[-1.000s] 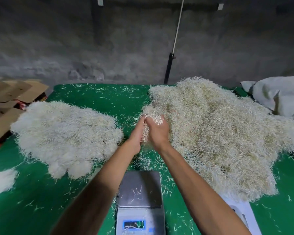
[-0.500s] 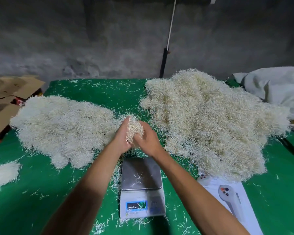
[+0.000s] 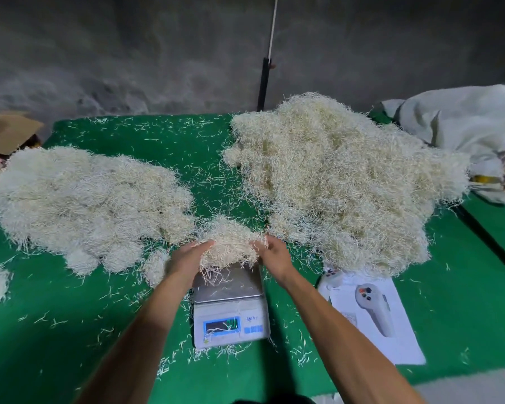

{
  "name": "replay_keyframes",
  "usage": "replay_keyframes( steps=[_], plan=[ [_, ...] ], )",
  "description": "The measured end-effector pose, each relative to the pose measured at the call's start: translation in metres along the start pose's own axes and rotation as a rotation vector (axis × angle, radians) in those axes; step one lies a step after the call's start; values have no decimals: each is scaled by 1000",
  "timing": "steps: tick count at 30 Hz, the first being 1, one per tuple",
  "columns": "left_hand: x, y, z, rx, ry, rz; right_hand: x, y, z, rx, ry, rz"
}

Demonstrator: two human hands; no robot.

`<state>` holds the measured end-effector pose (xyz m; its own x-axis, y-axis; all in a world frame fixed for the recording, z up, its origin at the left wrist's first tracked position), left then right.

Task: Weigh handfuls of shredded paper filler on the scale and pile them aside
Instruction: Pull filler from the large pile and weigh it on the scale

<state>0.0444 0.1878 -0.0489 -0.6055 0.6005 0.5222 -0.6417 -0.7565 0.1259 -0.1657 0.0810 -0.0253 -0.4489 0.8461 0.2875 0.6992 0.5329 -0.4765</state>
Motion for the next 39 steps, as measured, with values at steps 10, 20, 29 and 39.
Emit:
replay_keyframes(
  steps=[10, 20, 29, 39],
  plan=[
    [6, -16, -7, -392, 169, -6, 11, -11, 18, 197, -56, -47],
    [38, -107, -109, -466, 186, 110, 67, 31, 142, 629, -34, 28],
    [55, -108, -132, -460, 236, 26, 97, 60, 155, 713, -20, 211],
    [56, -110, -136, -402, 274, 43, 99, 60, 154, 689, -58, 246]
  ],
)
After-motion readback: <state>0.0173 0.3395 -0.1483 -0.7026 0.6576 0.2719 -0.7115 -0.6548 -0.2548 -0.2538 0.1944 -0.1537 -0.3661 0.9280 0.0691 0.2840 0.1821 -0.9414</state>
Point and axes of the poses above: each hand's wrist, its own x-axis away from the middle knuckle, its own y-axis out of the palm, z = x × y, the point moved 5 cm from there along -x, towards the middle knuckle, and after that the axes turned 12 degrees about x, right-handed, at the moved point
